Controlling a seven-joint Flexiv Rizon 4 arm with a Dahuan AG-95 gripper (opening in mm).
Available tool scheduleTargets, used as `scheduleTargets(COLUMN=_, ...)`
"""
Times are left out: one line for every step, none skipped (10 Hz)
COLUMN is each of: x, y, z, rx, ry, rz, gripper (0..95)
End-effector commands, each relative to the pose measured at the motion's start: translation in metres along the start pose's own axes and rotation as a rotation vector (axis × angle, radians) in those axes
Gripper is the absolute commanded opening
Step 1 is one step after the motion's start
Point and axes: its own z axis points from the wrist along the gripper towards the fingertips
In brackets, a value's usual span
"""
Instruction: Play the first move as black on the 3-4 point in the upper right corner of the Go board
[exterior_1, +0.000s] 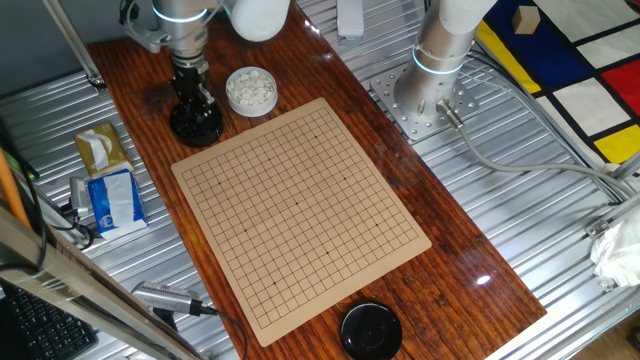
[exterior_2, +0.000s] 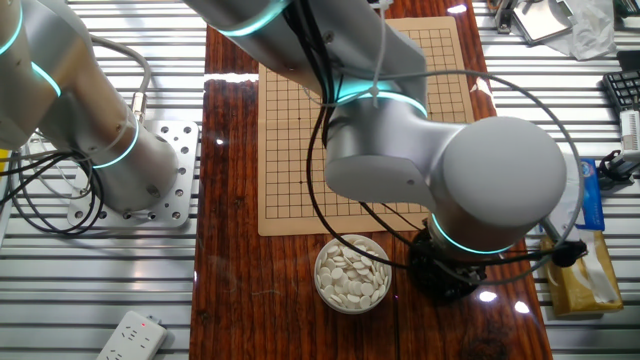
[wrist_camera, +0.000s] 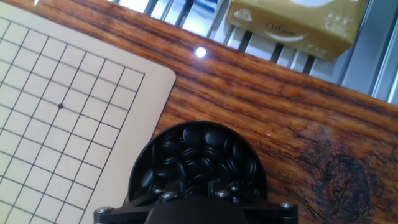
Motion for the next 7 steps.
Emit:
scheduleTargets(x=0.0006, y=0.0009, z=-0.0013, rx=0.0, ry=-0.001, rz=-0.005, gripper=19.0)
scheduleTargets(x=0.0006, y=0.001, z=-0.0009, rx=0.001, ry=-0.002, rz=-0.007, gripper=19.0)
scheduleTargets(x=0.0005, y=0.0016, z=0.0002, rx=0.001, ry=-0.003, rz=-0.007, gripper=38.0)
scheduleTargets(x=0.0003, y=0.0024, z=0.0013, rx=0.002, ry=-0.005, rz=-0.006, gripper=38.0)
scheduleTargets(x=0.0004, y=0.0029, z=0.0027, rx=0.004, ry=-0.008, rz=-0.006, gripper=38.0)
scheduleTargets(x=0.0004, y=0.0029, z=0.0028, rx=0.004, ry=-0.008, rz=-0.006, gripper=38.0)
scheduleTargets(x=0.0004, y=0.0029, z=0.0028, rx=0.004, ry=-0.008, rz=-0.005, gripper=19.0)
